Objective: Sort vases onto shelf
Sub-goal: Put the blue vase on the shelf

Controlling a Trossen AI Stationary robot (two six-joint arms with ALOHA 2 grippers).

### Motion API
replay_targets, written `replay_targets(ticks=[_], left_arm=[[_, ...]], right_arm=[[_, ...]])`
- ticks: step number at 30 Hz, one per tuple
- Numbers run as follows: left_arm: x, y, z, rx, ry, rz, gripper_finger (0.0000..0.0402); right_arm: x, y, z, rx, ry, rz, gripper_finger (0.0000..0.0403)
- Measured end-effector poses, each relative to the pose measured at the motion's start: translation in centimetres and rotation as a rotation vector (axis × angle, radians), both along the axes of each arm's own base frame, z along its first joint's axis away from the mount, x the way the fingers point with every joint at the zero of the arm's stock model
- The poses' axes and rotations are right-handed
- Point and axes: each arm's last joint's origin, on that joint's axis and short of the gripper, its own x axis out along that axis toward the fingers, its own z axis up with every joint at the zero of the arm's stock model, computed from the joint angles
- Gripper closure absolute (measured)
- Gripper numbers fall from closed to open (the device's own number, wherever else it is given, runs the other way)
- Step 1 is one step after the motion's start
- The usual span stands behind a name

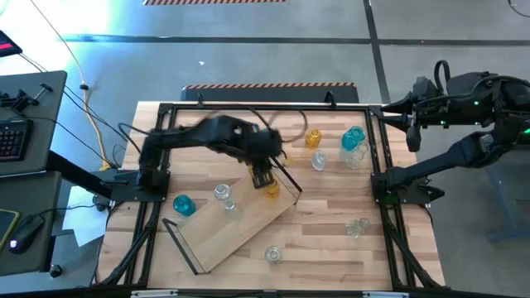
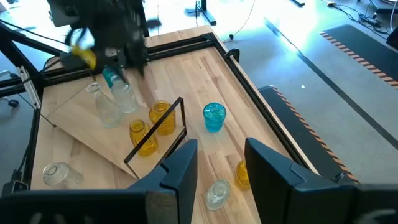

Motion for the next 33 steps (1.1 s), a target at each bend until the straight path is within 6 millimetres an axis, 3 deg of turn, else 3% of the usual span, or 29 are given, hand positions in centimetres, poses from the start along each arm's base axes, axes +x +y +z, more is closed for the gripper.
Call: replay_targets(ticks=[6, 13, 19, 26, 33], left_arm=[[-4.5, 0.8, 4.4, 0.146, -0.13, 0.128, 0.0261], [-9.8, 2.0, 7.5, 0.25, -0.217, 0.314, 0.0261], [-12.9, 2.6, 9.2, 0.245, -0.292, 0.376, 0.0261], [-14.7, 3.1, 10.3, 0.417, -0.311, 0.429, 0.0261], [-14.7, 3.9, 10.2, 0.423, -0.25, 0.353, 0.0261]], right_arm=[[2.2, 0.0, -0.3, -0.023, 0.058, 0.019, 0.0285], [10.1, -0.7, -2.1, -0.103, 0.25, 0.03, 0.0285], [15.7, -4.2, -4.2, -0.112, 0.36, -0.036, 0.0285], [18.5, -9.0, -6.2, 0.055, 0.36, -0.034, 0.0285], [19.9, -10.8, -7.6, 0.185, 0.367, -0.014, 0.0285]])
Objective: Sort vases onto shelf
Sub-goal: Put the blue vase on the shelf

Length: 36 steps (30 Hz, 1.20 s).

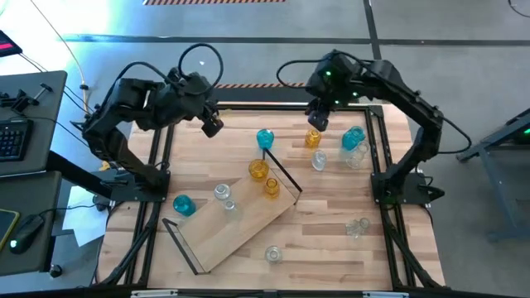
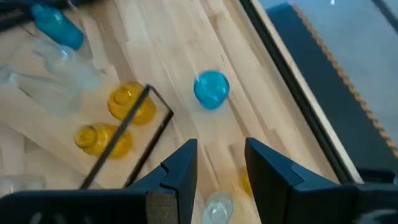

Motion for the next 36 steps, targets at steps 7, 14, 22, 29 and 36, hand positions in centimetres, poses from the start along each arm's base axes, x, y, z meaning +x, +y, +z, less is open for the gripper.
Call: replay_targets(ticks=[7, 14, 22, 29, 36], left_arm=[[1.1, 0.8, -1.9, -0.008, 0.089, 0.029, 0.0261], [2.3, 0.8, -4.3, -0.068, 0.139, 0.063, 0.0261], [2.3, 0.8, -4.7, -0.068, 0.128, 0.101, 0.0261], [1.5, 0.8, -4.2, -0.049, 0.108, 0.112, 0.0261], [0.7, 0.7, -3.7, -0.019, 0.127, 0.081, 0.0261]], right_arm=[[1.4, -0.7, -1.7, 0.011, 0.098, -0.003, 0.0285], [0.2, -5.0, -2.8, -0.081, 0.204, -0.198, 0.0285], [-5.9, -9.2, -2.3, 0.094, 0.182, -0.377, 0.0285], [-10.5, -8.3, -4.6, 0.185, 0.176, -0.464, 0.0285], [-14.4, -5.2, -9.7, 0.251, 0.036, -0.589, 0.0285]])
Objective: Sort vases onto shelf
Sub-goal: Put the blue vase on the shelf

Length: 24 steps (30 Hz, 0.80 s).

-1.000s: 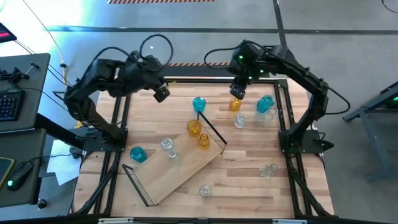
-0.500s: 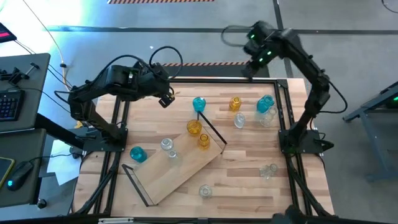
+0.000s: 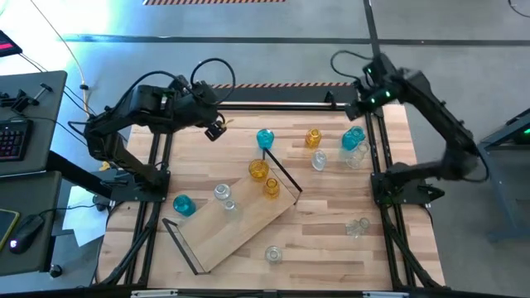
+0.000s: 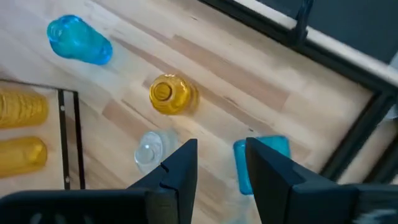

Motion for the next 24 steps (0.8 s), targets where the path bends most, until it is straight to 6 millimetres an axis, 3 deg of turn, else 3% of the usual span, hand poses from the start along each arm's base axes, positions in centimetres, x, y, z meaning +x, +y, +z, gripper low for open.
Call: replay_targets(ticks=[4, 10, 24], left_arm=[[-0.1, 0.1, 0.0, 0.006, 0.012, -0.005, 0.0261], [0.0, 0.1, 0.0, 0.003, 0.03, -0.034, 0.0261], [0.1, 0.0, -0.1, -0.044, 0.022, -0.061, 0.0261]], right_arm=[[-1.2, 1.6, -2.9, 0.036, -0.033, -0.062, 0.0285], [-2.3, 2.6, -6.0, 0.048, 0.093, -0.156, 0.0285], [-2.9, 1.8, -7.8, 0.039, 0.194, -0.204, 0.0285]])
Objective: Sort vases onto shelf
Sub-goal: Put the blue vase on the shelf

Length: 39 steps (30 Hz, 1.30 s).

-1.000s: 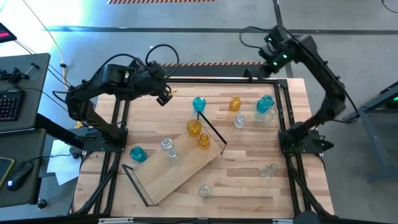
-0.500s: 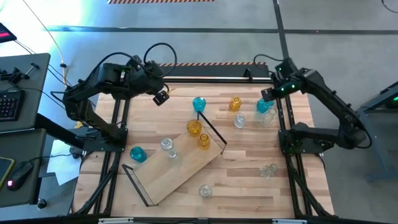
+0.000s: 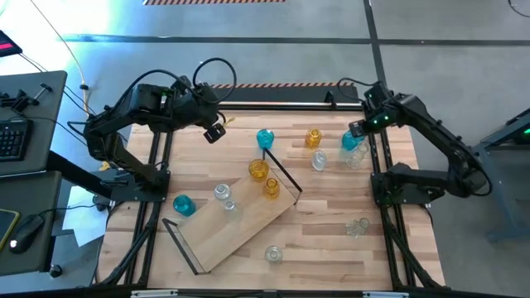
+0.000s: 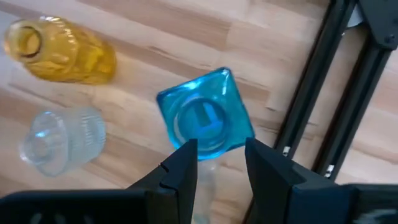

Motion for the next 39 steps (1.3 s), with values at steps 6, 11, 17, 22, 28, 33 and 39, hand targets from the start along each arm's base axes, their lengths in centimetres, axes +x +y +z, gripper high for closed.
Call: replay_targets(ticks=[6, 11, 17, 22, 28, 33, 39], left_arm=[[0.0, 0.0, 0.0, -0.013, 0.0, -0.009, 0.0261], [0.0, -0.1, 0.0, -0.016, -0.001, -0.011, 0.0261], [0.0, -0.1, 0.0, -0.016, -0.001, -0.011, 0.0261], [0.0, 0.0, 0.0, -0.016, -0.001, -0.011, 0.0261], [0.0, 0.0, 0.0, -0.015, 0.0, -0.011, 0.0261], [0.0, 0.0, 0.0, -0.015, 0.0, -0.011, 0.0261], [0.0, 0.0, 0.0, -0.015, 0.0, -0.011, 0.0261]], right_arm=[[-0.2, -0.9, -0.5, 0.023, 0.006, -0.028, 0.0285], [-0.2, -1.0, -0.7, 0.038, 0.01, -0.026, 0.0285], [-0.1, -1.0, -0.7, 0.047, -0.006, -0.021, 0.0285], [0.0, -1.0, -0.7, 0.053, -0.025, -0.015, 0.0285], [0.0, -1.0, -0.7, 0.054, -0.029, -0.015, 0.0285], [0.0, -1.1, -0.7, 0.058, -0.031, -0.015, 0.0285], [0.1, -1.2, -1.0, 0.071, -0.012, -0.016, 0.0285]])
